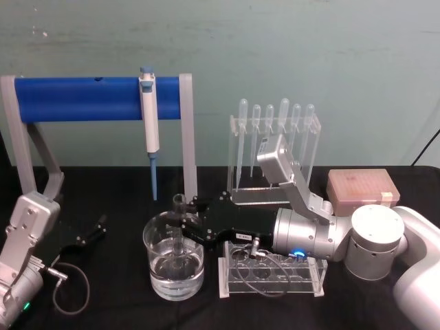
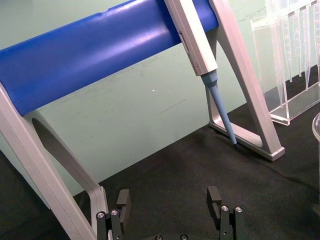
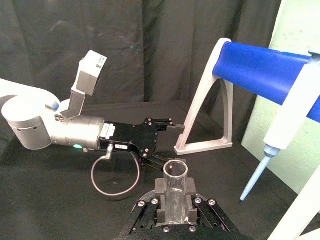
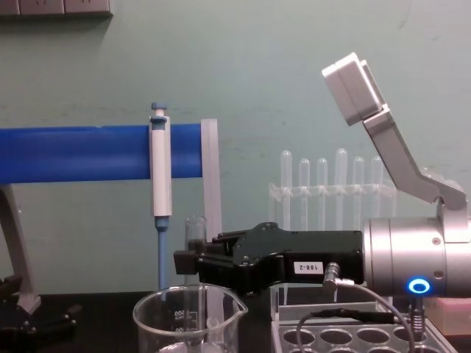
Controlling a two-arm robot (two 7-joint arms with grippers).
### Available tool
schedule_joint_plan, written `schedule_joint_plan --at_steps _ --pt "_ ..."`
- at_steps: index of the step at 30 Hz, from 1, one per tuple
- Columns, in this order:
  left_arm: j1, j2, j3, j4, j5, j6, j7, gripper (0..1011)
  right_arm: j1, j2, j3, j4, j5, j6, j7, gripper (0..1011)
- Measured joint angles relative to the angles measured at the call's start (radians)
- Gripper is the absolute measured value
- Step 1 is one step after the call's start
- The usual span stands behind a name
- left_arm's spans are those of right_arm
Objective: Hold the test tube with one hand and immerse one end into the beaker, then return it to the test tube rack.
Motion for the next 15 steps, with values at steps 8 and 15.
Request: schedule_joint_plan --at_steps 8,15 --pt "0.000 0.000 0.000 0.000 0.000 0.000 0.000 1000 -0.001 -0.002 0.000 0.001 -0.017 0.000 -0.002 224" --pt "0.000 0.000 0.000 0.000 0.000 0.000 0.000 1000 -0.002 -0.001 0.000 -0.002 -0.023 0.003 -0.004 224"
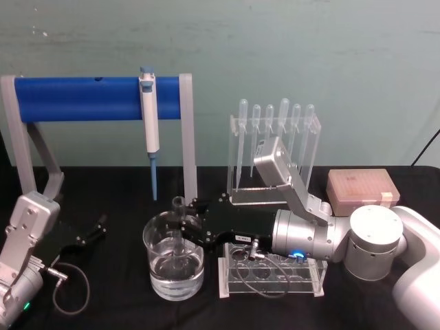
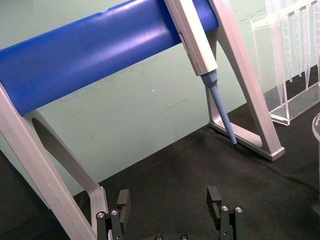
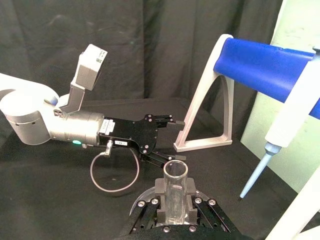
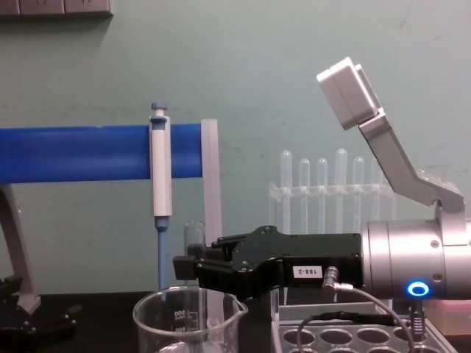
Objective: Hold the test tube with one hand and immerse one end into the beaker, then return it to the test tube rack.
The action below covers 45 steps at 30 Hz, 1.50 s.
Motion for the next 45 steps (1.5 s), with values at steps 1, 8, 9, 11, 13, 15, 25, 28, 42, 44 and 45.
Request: schedule_joint_plan --at_steps 1,8,9,11,13,15,25,28,42,44,45 --pt "0.000 0.000 0.000 0.000 0.000 0.000 0.000 1000 0.000 0.000 0.000 0.000 0.000 0.000 -0.001 224" --pt "0.000 0.000 0.000 0.000 0.000 0.000 0.000 1000 0.000 0.000 0.000 0.000 0.001 0.001 -0.002 224" --pt "0.000 0.000 0.000 0.000 0.000 0.000 0.000 1000 0.000 0.000 0.000 0.000 0.001 0.001 -0.002 224" --pt "0.000 0.000 0.000 0.000 0.000 0.000 0.000 1000 0.000 0.000 0.000 0.000 0.001 0.001 -0.002 224" --pt "0.000 0.000 0.000 0.000 0.000 0.000 0.000 1000 0.000 0.000 0.000 0.000 0.001 0.001 -0.002 224" --pt "0.000 0.000 0.000 0.000 0.000 0.000 0.000 1000 0.000 0.000 0.000 0.000 0.001 0.001 -0.002 224" --pt "0.000 0.000 0.000 0.000 0.000 0.000 0.000 1000 0.001 0.000 0.000 0.000 0.002 0.001 -0.002 224" --pt "0.000 0.000 0.000 0.000 0.000 0.000 0.000 1000 0.001 0.000 0.000 0.000 0.002 0.001 -0.001 224" --pt "0.000 0.000 0.000 0.000 0.000 0.000 0.000 1000 0.001 0.000 0.000 0.000 0.003 0.001 -0.001 224" --pt "0.000 0.000 0.000 0.000 0.000 0.000 0.000 1000 0.001 0.000 0.000 0.000 0.003 0.001 -0.001 224" --pt "0.000 0.000 0.000 0.000 0.000 0.000 0.000 1000 0.001 0.000 0.000 0.000 0.003 0.001 -0.001 224"
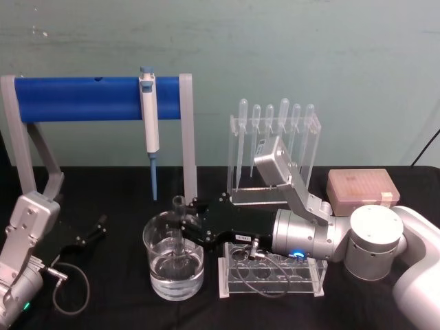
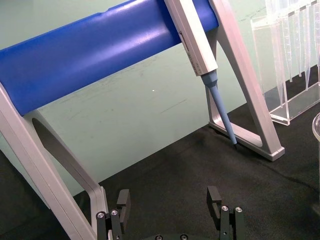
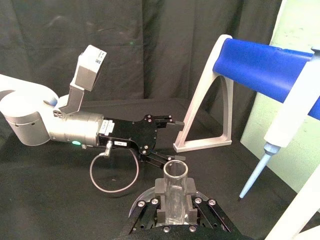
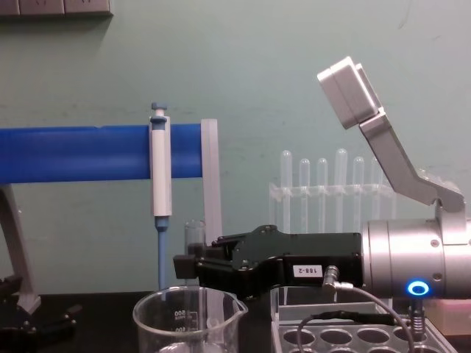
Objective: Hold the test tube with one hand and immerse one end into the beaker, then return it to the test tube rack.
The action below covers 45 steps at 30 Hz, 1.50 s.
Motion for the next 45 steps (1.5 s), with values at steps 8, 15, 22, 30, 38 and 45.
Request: schedule_joint_plan --at_steps 8,15,22,30,38,45 --pt "0.000 0.000 0.000 0.000 0.000 0.000 0.000 1000 0.000 0.000 0.000 0.000 0.000 0.000 0.000 224" --pt "0.000 0.000 0.000 0.000 0.000 0.000 0.000 1000 0.000 0.000 0.000 0.000 0.000 0.000 0.000 224" --pt "0.000 0.000 0.000 0.000 0.000 0.000 0.000 1000 0.000 0.000 0.000 0.000 0.000 0.000 0.000 224" --pt "0.000 0.000 0.000 0.000 0.000 0.000 0.000 1000 0.000 0.000 0.000 0.000 0.000 0.000 0.000 224" --pt "0.000 0.000 0.000 0.000 0.000 0.000 0.000 1000 0.000 0.000 0.000 0.000 0.000 0.000 0.000 224" --pt "0.000 0.000 0.000 0.000 0.000 0.000 0.000 1000 0.000 0.000 0.000 0.000 0.000 0.000 0.000 224"
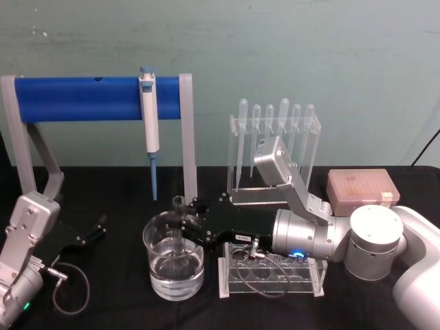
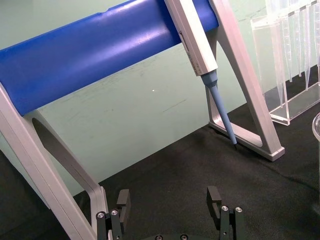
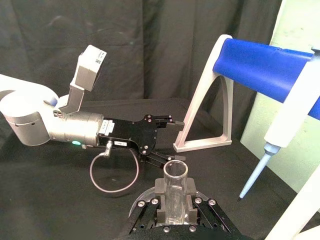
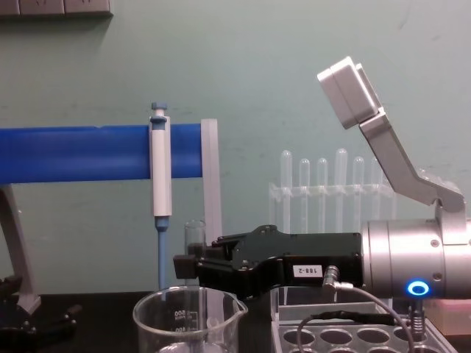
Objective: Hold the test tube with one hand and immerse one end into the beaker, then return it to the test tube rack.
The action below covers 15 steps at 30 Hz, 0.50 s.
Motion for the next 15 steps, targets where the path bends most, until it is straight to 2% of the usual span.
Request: schedule_joint_plan --at_steps 15 --pt "0.000 0.000 0.000 0.000 0.000 0.000 0.000 1000 0.000 0.000 0.000 0.000 0.000 0.000 0.000 224"
